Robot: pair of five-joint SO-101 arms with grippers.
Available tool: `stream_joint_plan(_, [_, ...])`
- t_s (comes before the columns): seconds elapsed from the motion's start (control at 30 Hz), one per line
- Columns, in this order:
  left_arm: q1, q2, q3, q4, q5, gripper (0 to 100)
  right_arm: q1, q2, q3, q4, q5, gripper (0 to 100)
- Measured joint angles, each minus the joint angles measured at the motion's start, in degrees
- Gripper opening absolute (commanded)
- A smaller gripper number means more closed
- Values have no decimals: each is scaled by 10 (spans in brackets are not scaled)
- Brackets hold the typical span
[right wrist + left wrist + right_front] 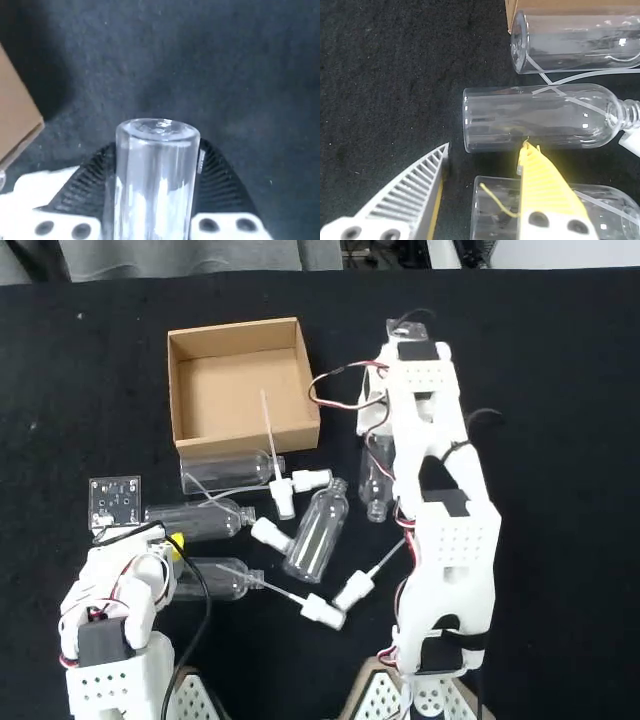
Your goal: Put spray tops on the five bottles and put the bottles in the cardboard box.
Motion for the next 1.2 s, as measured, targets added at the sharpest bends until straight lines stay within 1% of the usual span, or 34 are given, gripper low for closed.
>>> stream_joint_plan(0.17, [0,0,0,0,0,209,0,0,-75,104,0,64])
stream_joint_plan(0.2, [0,0,0,0,0,209,0,0,-80,110,0,64])
stream_joint_plan(0.27, [0,0,0,0,0,209,0,0,-83,113,0,61])
stream_joint_plan(0.37, [0,0,0,0,0,209,0,0,-83,113,0,12])
stream_joint_plan(0.7, [0,0,0,0,0,209,47,-10,-83,114,0,14])
stream_joint_plan(0.83, [0,0,0,0,0,209,64,-59,-60,114,0,14])
stream_joint_plan(1.2, [0,0,0,0,0,209,64,-209,50,114,0,15])
